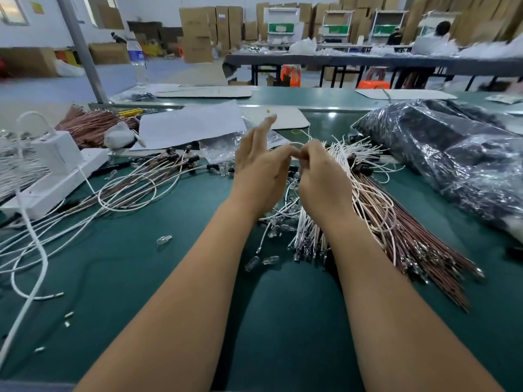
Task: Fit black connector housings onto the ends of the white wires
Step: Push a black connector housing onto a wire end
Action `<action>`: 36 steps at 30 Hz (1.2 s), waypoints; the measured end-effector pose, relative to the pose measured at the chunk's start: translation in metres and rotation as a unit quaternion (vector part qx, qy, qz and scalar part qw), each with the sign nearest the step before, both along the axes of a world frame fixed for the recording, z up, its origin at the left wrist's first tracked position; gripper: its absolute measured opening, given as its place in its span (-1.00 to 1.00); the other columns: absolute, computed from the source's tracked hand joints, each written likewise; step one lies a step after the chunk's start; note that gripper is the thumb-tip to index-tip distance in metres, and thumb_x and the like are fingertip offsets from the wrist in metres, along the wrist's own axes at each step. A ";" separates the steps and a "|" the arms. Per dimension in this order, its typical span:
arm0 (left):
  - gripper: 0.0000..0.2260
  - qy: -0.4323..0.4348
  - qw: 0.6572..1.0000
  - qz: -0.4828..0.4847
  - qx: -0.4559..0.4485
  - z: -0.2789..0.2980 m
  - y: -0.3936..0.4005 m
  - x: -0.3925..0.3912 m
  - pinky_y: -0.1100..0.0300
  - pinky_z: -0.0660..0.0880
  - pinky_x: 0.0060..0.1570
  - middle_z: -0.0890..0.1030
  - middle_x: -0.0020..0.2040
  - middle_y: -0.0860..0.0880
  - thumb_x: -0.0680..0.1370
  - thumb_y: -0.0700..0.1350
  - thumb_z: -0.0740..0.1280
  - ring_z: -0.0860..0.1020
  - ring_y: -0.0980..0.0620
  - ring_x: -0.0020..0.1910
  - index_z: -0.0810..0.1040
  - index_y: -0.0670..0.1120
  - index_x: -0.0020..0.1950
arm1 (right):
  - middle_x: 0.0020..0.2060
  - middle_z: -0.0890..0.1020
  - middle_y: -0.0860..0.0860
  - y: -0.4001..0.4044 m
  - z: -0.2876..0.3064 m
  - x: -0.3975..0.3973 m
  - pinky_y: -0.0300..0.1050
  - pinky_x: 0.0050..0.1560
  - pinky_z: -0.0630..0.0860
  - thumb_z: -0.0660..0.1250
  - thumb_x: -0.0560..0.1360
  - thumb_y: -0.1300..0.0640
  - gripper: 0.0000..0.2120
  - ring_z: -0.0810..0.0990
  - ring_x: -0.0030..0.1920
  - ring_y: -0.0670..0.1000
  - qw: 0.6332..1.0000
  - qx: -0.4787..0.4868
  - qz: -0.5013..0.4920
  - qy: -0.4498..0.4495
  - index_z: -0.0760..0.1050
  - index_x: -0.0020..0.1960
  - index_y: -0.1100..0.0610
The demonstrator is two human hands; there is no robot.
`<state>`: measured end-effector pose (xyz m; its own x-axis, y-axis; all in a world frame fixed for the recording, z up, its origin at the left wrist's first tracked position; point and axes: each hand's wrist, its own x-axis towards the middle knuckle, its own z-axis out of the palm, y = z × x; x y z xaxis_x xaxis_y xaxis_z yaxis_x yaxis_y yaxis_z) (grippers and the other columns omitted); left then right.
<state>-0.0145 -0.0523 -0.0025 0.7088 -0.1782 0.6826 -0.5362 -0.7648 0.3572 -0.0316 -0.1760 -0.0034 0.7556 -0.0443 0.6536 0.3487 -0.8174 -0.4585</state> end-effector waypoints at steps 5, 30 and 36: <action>-0.83 0.011 1.000 0.012 -0.003 0.004 0.009 0.000 -0.01 -0.04 0.45 0.19 0.50 -0.04 0.63 -0.13 0.15 0.05 -0.07 0.49 0.52 0.00 -0.06 | -0.27 0.48 -0.01 -0.003 0.006 -0.003 -0.32 -0.41 0.21 0.21 0.54 0.36 -0.90 0.42 -0.34 -0.01 0.992 0.007 -0.046 -0.116 0.45 -0.04 0.21; -0.89 0.100 0.988 -0.050 -0.105 -0.007 0.038 0.014 0.25 0.46 -0.21 0.65 -0.23 0.00 0.56 -0.16 0.35 0.56 0.08 -0.27 0.67 -0.12 -0.01 | -0.12 0.63 0.01 0.000 -0.004 0.002 -0.13 -0.05 0.29 0.25 0.56 0.23 -0.85 0.52 -0.09 0.04 0.998 -0.056 -0.010 0.024 0.60 0.00 0.13; -0.89 0.098 0.981 -0.015 -0.169 -0.008 0.046 0.013 0.44 0.35 -0.34 0.60 -0.37 0.12 0.47 -0.06 0.48 0.46 0.30 -0.44 0.68 -0.08 -0.21 | -0.13 0.61 0.01 0.003 -0.004 0.002 -0.08 -0.16 0.46 0.21 0.55 0.30 -0.82 0.53 -0.15 0.04 0.997 -0.022 -0.042 0.061 0.57 -0.02 0.14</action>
<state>-0.0019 -0.0067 -0.0101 0.8304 0.0117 0.5570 -0.4521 -0.5700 0.6860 -0.0300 -0.1729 -0.0076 0.8242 -0.0851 0.5598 0.2214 -0.8615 -0.4570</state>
